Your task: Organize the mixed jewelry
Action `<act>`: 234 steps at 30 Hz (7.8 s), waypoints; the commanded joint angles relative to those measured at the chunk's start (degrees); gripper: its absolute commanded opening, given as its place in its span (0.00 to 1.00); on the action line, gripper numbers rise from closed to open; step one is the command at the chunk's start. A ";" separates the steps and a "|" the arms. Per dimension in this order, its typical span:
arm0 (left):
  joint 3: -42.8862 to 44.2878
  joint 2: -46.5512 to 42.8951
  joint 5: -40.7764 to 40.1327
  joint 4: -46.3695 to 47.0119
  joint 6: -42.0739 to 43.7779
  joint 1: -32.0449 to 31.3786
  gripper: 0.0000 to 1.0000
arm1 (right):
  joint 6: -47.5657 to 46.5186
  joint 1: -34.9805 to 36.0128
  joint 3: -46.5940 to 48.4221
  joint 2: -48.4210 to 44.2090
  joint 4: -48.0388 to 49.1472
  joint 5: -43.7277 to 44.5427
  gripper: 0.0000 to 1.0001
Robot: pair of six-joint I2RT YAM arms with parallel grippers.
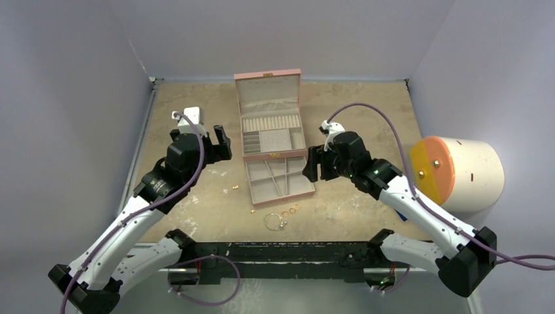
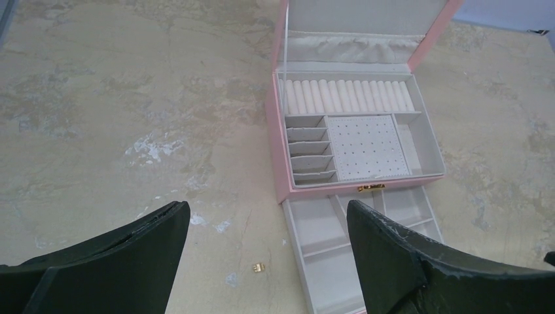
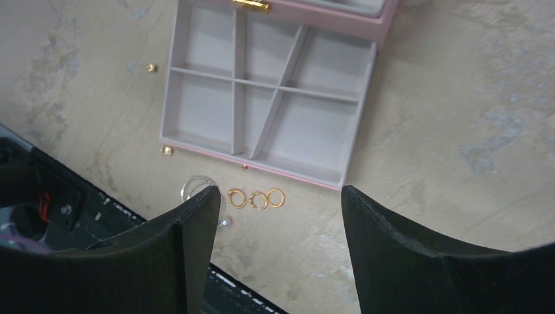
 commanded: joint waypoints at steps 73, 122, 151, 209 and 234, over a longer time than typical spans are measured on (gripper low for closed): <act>0.85 -7.73 6.75 3.44 0.36 -0.43 0.89 | 61.04 40.55 12.72 40.52 -19.20 28.28 0.37; 0.93 -6.12 3.37 2.45 0.53 -0.41 0.88 | 27.54 34.02 20.97 26.27 -20.06 30.31 0.00; 1.16 -6.76 -0.81 1.25 0.97 -0.41 0.88 | 22.29 23.32 28.42 44.88 -10.10 21.22 0.00; 0.97 -6.44 -1.27 0.94 0.89 -0.34 0.88 | 19.79 28.27 -13.49 19.81 31.08 29.69 0.43; 0.93 -5.99 -0.64 1.05 0.97 -0.34 0.88 | 30.18 31.93 -14.19 26.15 29.90 37.14 0.37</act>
